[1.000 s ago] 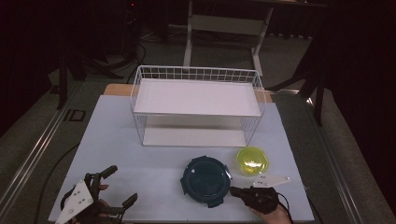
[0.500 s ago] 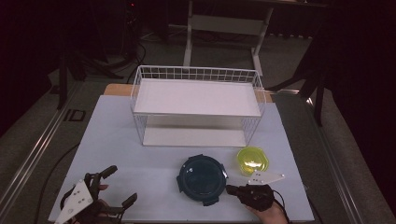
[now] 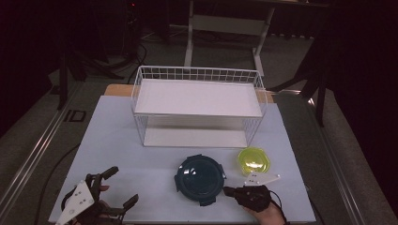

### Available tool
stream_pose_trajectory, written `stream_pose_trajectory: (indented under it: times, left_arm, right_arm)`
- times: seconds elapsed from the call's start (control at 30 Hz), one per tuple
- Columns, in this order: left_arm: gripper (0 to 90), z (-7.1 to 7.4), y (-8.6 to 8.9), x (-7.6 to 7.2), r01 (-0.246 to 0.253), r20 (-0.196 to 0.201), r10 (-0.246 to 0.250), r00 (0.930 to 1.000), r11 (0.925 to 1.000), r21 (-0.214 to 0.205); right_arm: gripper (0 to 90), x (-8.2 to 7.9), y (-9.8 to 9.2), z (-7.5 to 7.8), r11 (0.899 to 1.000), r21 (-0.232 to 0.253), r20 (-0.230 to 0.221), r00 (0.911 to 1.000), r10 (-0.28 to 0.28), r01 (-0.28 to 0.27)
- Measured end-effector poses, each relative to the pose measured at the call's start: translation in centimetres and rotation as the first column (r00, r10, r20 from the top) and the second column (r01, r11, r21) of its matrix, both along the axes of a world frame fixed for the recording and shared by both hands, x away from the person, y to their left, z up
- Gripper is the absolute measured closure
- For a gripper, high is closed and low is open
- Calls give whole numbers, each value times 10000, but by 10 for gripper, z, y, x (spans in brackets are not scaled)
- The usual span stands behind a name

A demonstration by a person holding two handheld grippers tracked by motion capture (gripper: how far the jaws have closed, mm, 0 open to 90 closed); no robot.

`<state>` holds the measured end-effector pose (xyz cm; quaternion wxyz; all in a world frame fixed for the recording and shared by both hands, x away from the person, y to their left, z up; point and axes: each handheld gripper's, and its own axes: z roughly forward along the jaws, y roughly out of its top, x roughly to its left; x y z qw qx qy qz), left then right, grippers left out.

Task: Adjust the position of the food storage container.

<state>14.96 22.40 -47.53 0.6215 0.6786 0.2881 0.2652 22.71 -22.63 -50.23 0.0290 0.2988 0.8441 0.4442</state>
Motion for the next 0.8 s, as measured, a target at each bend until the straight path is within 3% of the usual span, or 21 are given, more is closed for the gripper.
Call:
stream_pose_trajectory:
  times: [0.57,0.8]
  left_arm:
    - [0,0,-2,0,108,-46,-108,9999,9999,59]
    - [0,-1,-3,0,177,-96,-176,9998,9998,117]
  right_arm:
    - [900,9,44,1,9964,120,-50,9964,846,-845]
    - [900,11,63,-1,9921,-77,-16,9922,1249,-1249]
